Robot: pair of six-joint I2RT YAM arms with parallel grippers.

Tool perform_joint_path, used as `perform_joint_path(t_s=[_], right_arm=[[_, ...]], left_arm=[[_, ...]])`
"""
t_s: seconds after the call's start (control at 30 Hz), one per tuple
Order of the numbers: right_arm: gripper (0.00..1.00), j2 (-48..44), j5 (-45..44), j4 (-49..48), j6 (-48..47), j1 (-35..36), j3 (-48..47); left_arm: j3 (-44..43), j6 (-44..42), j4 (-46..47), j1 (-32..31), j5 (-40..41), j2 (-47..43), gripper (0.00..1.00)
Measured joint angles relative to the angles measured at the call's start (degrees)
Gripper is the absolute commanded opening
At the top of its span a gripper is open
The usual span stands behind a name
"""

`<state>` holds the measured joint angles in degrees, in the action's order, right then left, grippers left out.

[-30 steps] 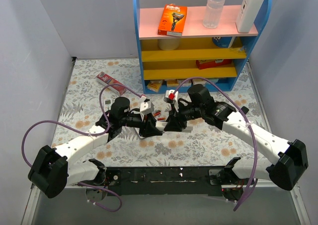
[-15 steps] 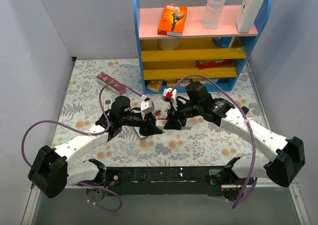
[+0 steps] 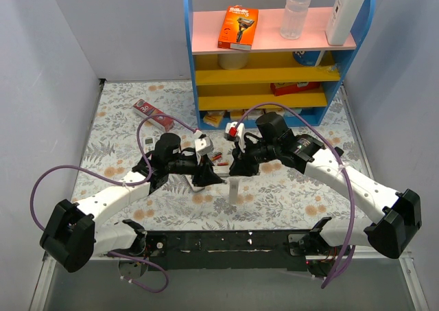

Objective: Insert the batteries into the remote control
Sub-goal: Remove the battery cover from the remote control, then adjust the remote control.

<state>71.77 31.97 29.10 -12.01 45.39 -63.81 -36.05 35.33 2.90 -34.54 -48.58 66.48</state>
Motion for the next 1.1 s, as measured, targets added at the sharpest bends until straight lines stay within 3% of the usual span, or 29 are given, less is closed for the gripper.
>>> perform_joint_path(t_s=[0.3, 0.37, 0.43, 0.53, 0.8, 1.1], right_arm=[[0.28, -0.35, -4.07, 0.22, 1.36, 0.02, 1.03], [0.33, -1.14, -6.82, -0.42, 2.91, 0.02, 2.47], [0.46, -2.78, -9.75, -1.64, 4.61, 0.0, 4.66], [0.57, -5.84, -13.86, -2.78, 7.13, 0.0, 7.8], [0.73, -8.41, -17.4, -3.72, 9.03, 0.0, 11.21], [0.75, -7.85, -13.84, -1.81, 0.63, 0.0, 9.22]], left_arm=[[0.0, 0.5, 0.35, 0.0, 2.21, 2.4, 0.0], [0.0, 0.87, 0.35, 0.0, 3.74, 3.58, 0.0], [0.0, 1.51, 0.33, 0.0, 5.57, 4.37, 0.0], [0.0, 2.36, 0.35, 0.0, 8.87, 4.5, 0.0], [0.0, 1.95, -1.05, 0.09, 11.85, 2.71, 0.0], [0.0, -5.2, -6.88, 0.09, 6.64, -1.36, 0.0]])
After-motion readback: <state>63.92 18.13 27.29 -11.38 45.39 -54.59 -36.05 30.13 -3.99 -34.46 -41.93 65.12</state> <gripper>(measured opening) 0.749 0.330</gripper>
